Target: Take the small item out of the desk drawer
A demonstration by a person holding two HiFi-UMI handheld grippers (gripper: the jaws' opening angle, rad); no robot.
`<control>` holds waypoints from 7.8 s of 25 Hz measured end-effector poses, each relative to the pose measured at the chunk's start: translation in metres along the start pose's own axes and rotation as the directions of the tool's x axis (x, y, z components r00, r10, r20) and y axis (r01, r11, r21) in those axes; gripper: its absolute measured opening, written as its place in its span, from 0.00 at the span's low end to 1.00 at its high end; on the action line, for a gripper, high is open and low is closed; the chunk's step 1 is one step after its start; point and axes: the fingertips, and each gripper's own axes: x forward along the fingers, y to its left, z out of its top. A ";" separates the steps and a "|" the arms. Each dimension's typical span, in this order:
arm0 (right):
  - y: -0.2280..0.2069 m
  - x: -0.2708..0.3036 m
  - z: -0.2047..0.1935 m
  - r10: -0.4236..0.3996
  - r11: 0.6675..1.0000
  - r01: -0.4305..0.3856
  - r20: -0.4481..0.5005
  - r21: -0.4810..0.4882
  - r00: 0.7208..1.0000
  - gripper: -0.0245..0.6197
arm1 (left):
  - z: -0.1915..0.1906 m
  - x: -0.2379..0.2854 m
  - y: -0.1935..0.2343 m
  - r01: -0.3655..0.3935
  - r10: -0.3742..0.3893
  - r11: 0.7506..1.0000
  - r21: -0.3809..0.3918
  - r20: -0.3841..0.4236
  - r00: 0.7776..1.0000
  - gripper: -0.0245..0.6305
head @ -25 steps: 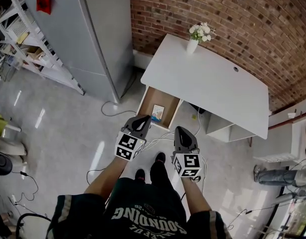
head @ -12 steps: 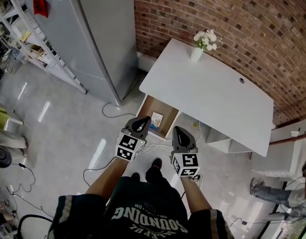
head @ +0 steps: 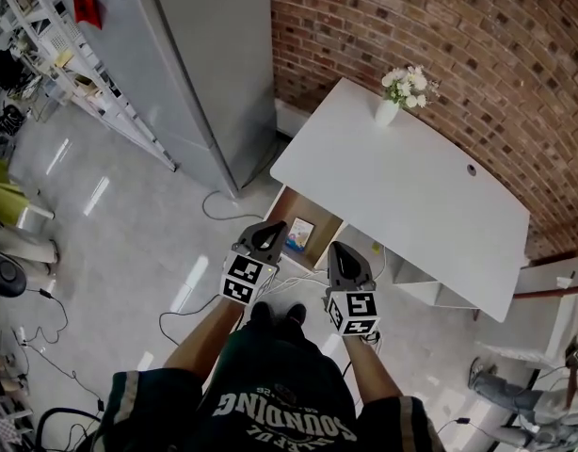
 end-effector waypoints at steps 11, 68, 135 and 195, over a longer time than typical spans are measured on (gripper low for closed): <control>-0.005 0.020 0.005 -0.004 1.000 0.003 -0.010 -0.008 1.000 0.08 | 0.003 0.018 0.013 0.017 -0.017 1.000 -0.002 -0.006 1.000 0.06; -0.022 0.103 -0.168 -0.014 0.996 0.032 -0.208 0.081 0.978 0.08 | -0.206 0.126 0.005 0.164 -0.186 0.982 -0.098 -0.294 0.937 0.07; -0.055 0.132 -0.319 0.022 0.977 0.066 -0.402 0.204 0.916 0.08 | -0.462 0.291 0.033 -0.127 -0.083 0.969 -0.213 -0.761 0.644 0.71; -0.030 0.057 -0.167 -0.096 0.951 0.175 -0.295 0.254 0.951 0.08 | -0.241 0.139 0.009 -0.009 -0.071 0.991 -0.131 -0.592 0.803 0.71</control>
